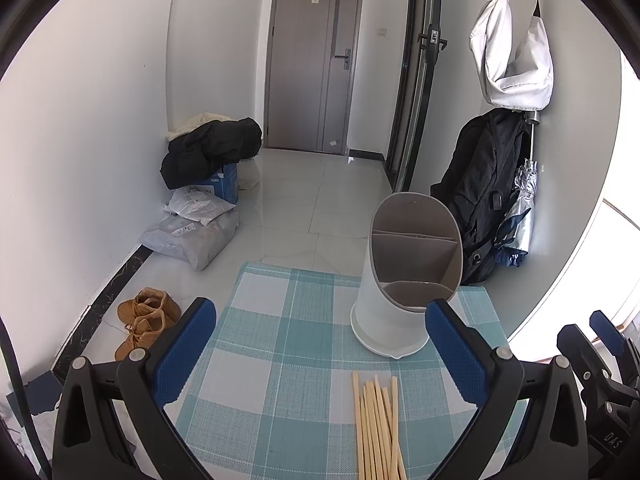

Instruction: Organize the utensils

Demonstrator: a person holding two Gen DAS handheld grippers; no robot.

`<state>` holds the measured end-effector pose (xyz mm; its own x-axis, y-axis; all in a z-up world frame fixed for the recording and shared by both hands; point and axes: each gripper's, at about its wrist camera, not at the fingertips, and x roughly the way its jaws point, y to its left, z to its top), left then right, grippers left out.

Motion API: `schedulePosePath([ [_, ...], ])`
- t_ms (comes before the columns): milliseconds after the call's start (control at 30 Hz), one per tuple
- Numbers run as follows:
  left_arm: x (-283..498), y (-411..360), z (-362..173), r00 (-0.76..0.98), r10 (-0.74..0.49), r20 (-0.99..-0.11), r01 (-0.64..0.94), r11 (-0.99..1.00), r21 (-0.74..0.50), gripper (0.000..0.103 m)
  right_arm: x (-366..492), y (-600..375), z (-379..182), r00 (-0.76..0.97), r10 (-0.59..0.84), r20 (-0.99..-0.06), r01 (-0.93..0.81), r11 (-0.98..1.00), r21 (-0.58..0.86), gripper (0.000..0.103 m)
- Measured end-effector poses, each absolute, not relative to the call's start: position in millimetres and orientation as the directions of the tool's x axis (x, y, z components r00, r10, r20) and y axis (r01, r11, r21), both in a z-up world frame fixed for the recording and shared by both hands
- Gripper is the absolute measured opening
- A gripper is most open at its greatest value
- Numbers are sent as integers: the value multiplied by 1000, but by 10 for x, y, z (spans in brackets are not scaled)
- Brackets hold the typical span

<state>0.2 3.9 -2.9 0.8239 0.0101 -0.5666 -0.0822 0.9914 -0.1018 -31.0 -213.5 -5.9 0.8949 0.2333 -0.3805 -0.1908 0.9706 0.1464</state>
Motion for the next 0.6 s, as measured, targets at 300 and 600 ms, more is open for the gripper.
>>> schedulePosePath([
  [300,9,47,-52,819,14,-573,-86,991,-100,102,-304,-2121,-68,896,223,-383,-183,973,139,103],
  [600,14,54,-71,812,15,-584,-92,990,-103,102,-312,-2125,-79,894,227,-385,-186,972,143,103],
])
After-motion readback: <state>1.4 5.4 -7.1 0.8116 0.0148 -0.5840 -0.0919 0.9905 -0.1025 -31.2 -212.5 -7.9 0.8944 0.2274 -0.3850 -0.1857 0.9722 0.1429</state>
